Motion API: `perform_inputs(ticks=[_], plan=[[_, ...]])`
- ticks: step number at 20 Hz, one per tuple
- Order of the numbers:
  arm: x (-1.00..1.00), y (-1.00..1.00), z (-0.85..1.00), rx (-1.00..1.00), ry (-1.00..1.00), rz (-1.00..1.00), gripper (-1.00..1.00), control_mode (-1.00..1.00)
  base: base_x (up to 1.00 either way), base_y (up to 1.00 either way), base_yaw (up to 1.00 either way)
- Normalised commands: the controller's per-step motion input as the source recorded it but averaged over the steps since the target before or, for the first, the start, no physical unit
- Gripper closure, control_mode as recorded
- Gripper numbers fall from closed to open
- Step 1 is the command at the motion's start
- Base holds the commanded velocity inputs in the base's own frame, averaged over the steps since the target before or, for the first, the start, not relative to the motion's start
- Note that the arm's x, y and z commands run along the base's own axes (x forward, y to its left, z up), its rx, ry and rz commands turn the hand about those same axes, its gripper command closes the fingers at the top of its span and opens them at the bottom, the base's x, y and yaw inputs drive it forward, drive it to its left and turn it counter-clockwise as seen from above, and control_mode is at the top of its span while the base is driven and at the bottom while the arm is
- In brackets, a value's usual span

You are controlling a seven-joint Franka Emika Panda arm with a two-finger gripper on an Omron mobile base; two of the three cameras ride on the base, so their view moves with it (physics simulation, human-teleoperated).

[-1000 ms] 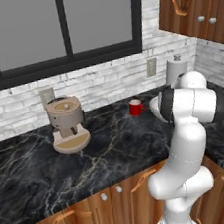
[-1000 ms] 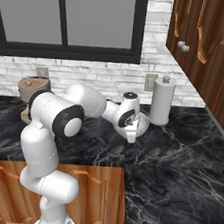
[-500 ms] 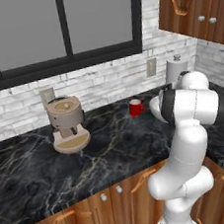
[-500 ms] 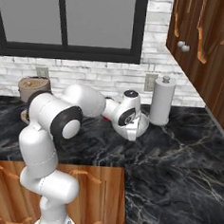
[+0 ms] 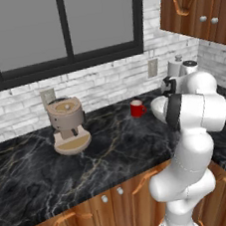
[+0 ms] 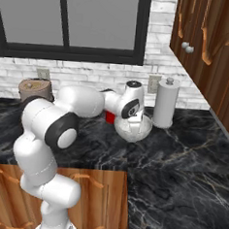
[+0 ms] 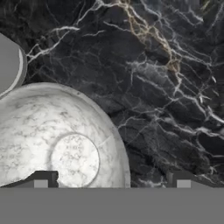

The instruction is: Clear the mugs and bowl far away from the sink.

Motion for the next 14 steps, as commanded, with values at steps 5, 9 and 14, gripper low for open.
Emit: perform_inputs(ticks=[5,9,14], plan=[[-0.32,0.36,0.51,0.00,0.07,0.02,-1.00,-1.00,0.00,0.00,0.00],[-0.41,0.45,0.35,-0.01,0.00,0.03,-1.00,-1.00,0.00,0.00,0.00],[-0.35,0.33,0.46,-0.01,0.01,0.01,-1.00,-1.00,0.00,0.00,0.00]])
